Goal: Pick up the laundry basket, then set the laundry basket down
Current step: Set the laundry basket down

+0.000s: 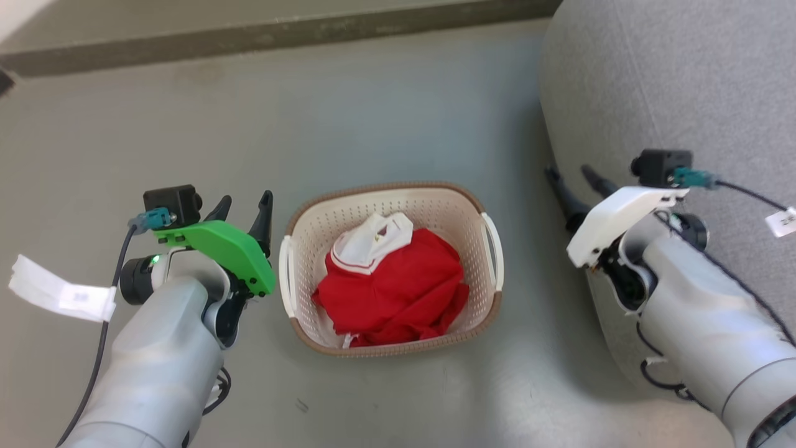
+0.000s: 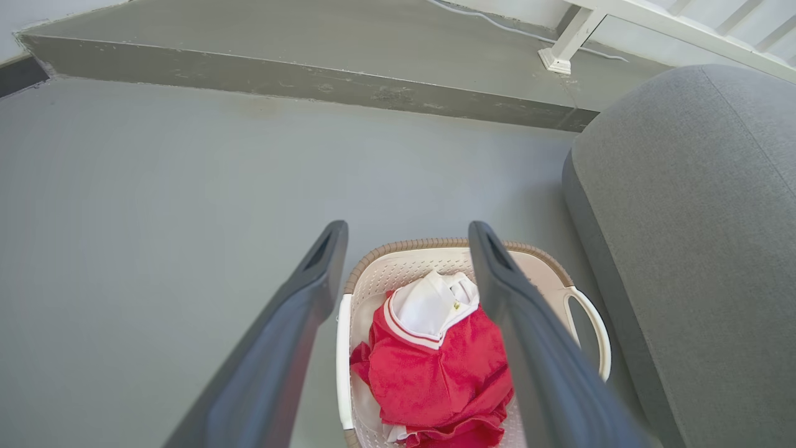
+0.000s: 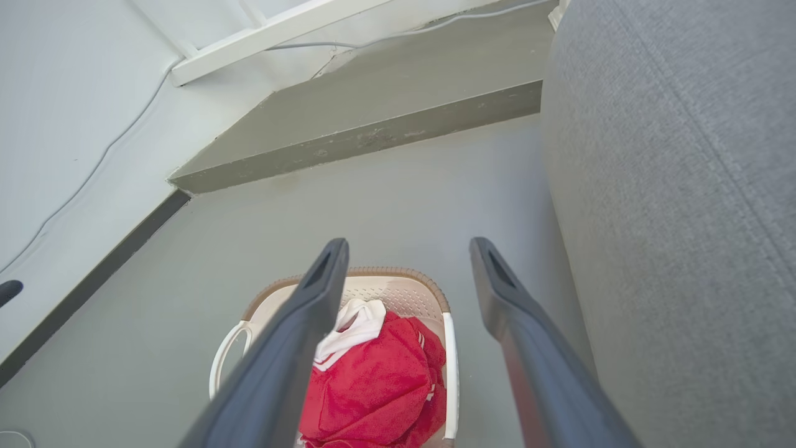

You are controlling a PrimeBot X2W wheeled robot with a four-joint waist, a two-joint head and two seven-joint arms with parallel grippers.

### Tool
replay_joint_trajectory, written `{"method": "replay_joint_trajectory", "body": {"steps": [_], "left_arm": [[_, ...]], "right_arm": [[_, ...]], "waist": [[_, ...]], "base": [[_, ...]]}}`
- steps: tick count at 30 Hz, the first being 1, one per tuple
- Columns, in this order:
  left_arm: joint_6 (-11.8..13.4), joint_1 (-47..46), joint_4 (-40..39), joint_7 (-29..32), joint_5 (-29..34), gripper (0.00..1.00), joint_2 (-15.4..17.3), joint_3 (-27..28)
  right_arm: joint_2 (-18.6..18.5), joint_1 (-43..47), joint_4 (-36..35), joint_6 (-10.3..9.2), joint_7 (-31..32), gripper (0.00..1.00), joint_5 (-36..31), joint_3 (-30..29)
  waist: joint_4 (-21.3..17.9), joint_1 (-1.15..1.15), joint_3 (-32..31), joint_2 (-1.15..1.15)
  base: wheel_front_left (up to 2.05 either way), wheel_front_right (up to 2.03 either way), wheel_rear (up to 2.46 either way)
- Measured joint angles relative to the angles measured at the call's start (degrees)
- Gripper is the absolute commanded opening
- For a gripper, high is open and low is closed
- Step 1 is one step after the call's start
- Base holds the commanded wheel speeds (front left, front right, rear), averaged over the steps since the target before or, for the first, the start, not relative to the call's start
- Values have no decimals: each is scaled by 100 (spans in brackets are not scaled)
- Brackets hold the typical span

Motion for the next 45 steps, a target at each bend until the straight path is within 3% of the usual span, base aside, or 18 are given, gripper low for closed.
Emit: {"method": "replay_joint_trajectory", "body": {"steps": [8, 21, 30, 45], "left_arm": [[80, 333, -567, 0, 287, 100, 172, 417], [349, 1039, -1773, -1, 935, 100, 343, 1207], [541, 1664, -2585, -1, 1404, 100, 415, 1705], [650, 2781, -3739, -1, 2114, 100, 318, 2325]], "right_arm": [[-219, 10, -755, -26, 0, 100, -437, -660], [-420, 955, -2152, -372, -10, 100, -1304, -1825], [-416, 1776, -2918, -479, -15, 100, -1831, -2391], [-350, 2939, -3860, -665, -18, 100, -2588, -2985]], "waist": [[60, 0, -447, 0], [96, 0, -998, 0], [133, 0, -1267, 0], [261, 0, -1611, 0]], "base": [[0, 0, 0], [0, 0, 0], [0, 0, 0], [0, 0, 0]]}}
